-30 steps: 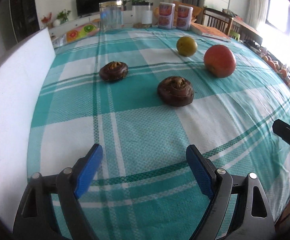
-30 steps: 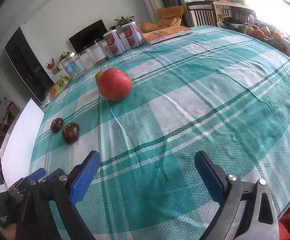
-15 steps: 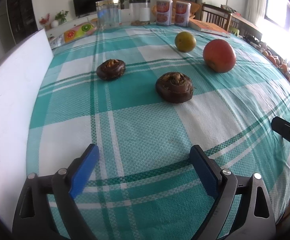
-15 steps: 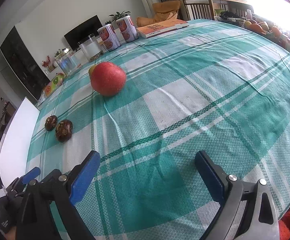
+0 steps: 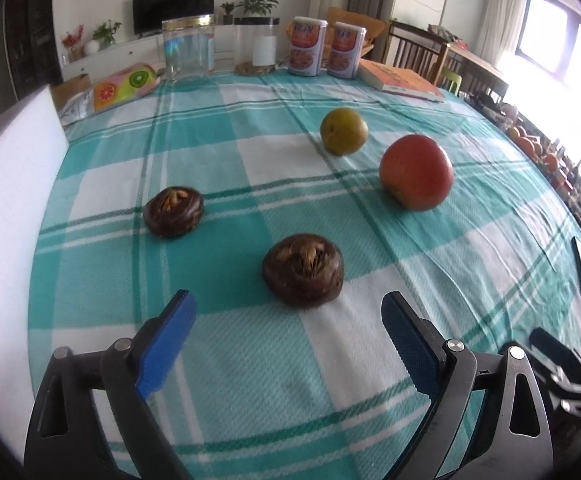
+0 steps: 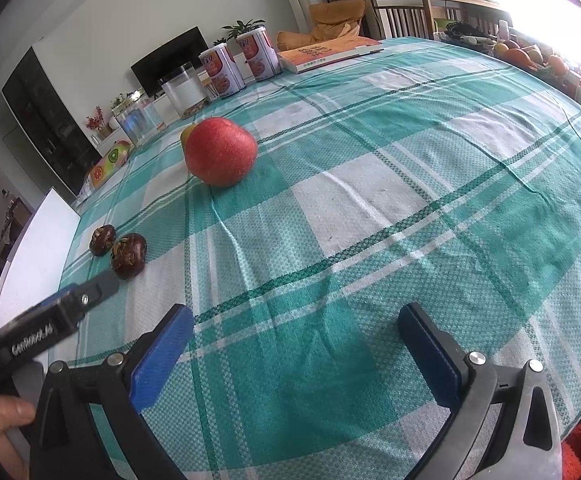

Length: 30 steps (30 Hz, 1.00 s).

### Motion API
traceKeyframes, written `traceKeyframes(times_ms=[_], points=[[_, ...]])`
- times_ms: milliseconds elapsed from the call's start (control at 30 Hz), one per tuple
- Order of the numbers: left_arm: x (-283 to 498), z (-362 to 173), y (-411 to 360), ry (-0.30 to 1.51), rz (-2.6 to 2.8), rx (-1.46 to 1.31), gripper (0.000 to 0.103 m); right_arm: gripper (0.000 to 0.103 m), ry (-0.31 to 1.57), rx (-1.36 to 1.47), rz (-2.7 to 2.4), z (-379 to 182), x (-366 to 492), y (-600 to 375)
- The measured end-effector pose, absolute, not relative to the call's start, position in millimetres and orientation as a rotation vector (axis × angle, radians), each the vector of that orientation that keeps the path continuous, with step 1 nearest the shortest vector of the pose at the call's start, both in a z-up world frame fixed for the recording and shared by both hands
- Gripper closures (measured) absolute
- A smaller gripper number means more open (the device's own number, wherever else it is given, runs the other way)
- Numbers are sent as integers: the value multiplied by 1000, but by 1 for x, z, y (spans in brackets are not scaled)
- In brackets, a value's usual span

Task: Organize fruits
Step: 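Close the left gripper around a dark brown round fruit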

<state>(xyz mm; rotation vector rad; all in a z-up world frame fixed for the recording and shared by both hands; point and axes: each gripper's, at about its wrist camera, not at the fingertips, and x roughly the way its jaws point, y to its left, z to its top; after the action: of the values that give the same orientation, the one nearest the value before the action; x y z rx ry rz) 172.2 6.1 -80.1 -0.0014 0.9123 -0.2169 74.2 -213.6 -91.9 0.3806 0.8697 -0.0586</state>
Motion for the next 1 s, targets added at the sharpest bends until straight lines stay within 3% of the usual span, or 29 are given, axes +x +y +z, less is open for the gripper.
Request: traceKeyframes(times_ms=[133, 200, 733, 833, 900, 1000], points=[[196, -90, -1, 931, -175, -8, 12, 1, 869, 382, -59, -92, 74, -213], [198, -94, -4, 936, -190, 9, 52, 1, 869, 382, -59, -92, 74, -213], [110, -88, 29, 986, -262, 120, 51, 0, 874, 367, -64, -92, 75, -211], [111, -96, 32, 964, -232, 99, 41, 0, 874, 366, -63, -92, 74, -211], [113, -100, 33, 949, -202, 96, 24, 0, 875, 364, -65, -92, 75, -211], [112, -102, 36, 918, -182, 95, 16, 0, 873, 366, -63, -92, 75, -211]])
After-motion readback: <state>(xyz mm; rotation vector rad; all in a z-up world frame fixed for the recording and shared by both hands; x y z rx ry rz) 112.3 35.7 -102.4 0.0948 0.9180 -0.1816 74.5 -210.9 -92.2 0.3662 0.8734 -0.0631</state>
